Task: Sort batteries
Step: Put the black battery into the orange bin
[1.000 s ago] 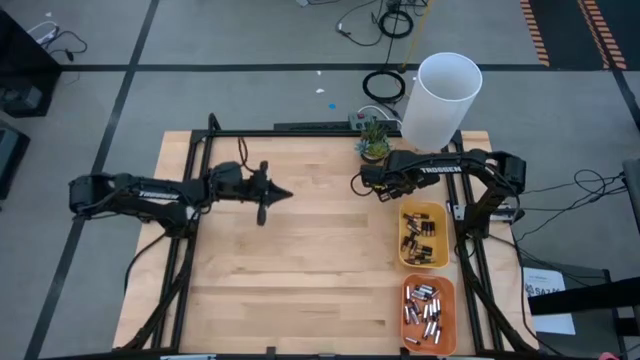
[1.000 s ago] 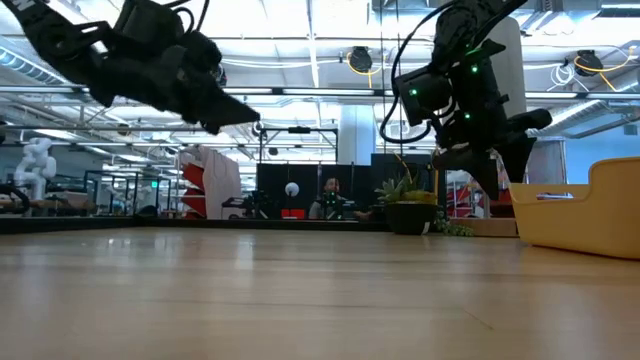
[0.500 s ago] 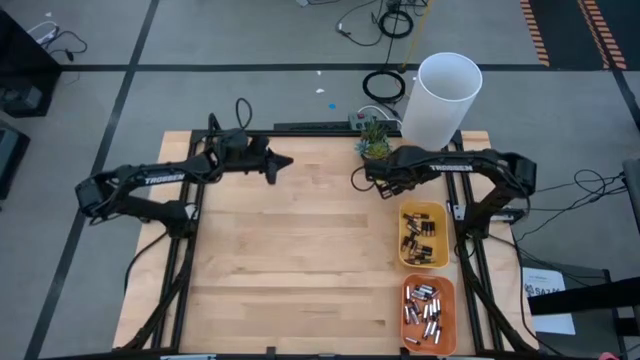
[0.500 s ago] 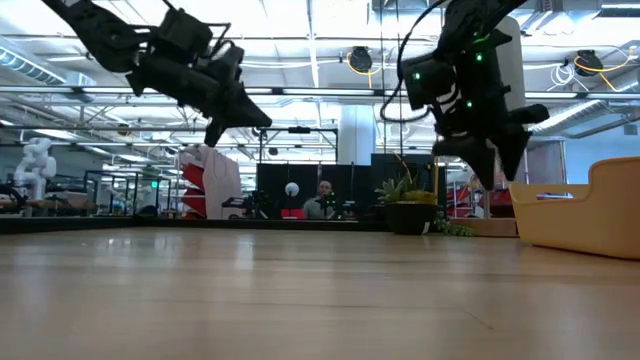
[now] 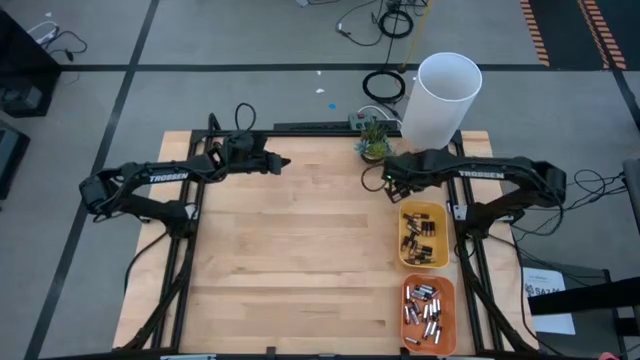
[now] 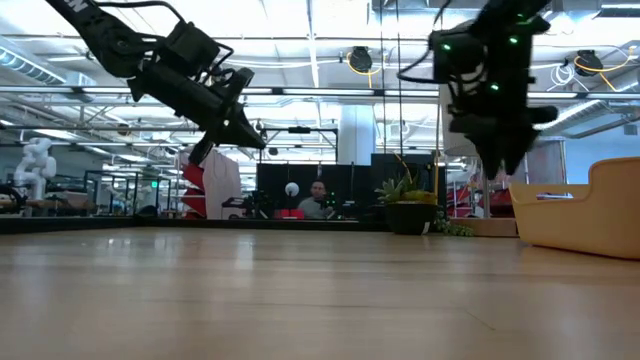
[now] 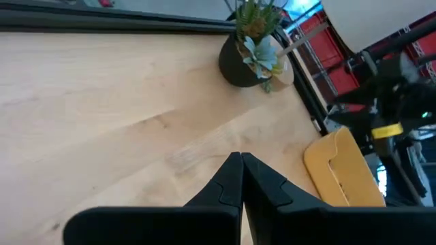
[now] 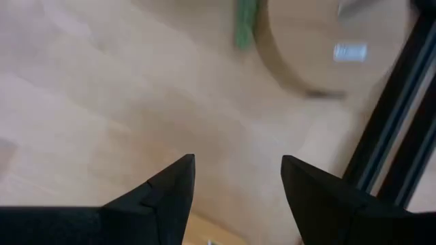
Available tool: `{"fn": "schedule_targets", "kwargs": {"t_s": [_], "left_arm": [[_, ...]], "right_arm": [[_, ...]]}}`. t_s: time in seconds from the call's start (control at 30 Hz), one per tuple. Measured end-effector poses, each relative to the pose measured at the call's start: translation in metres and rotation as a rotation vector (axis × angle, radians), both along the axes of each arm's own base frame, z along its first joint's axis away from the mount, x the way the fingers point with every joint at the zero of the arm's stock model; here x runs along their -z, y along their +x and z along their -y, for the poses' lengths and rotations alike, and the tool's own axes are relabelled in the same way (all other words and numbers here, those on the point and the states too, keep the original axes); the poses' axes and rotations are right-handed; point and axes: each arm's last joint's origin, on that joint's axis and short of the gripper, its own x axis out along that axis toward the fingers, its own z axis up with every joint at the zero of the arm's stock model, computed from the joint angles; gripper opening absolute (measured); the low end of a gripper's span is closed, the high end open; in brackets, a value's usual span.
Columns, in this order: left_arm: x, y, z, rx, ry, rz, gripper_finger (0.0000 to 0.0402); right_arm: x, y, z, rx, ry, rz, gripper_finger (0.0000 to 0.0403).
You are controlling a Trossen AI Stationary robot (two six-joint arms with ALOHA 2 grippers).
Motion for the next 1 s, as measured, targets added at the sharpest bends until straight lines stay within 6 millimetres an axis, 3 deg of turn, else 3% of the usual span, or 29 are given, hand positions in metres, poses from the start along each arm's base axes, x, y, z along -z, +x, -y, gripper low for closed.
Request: {"fn": "schedule_targets", "kwargs": {"t_s": [0.23,0.47,1.0], "left_arm": [[0.0,0.0,-0.001,-0.027,0.031,-0.015,0.001],[0.0,-0.001,-0.002,0.028,0.238,-0.101,0.001],[-0.005,0.001,-0.004,0.115,0.461,-0.132,0.0011]], "right_arm": [[0.022,-0.038,-0.006,0.256,0.004,0.031,0.021],[0.027,-0.051,-0.007,0.614,0.034,0.083,0.021],[0.055,-0.063,0.005,0.843,0.083,-0.037,0.021]]}}
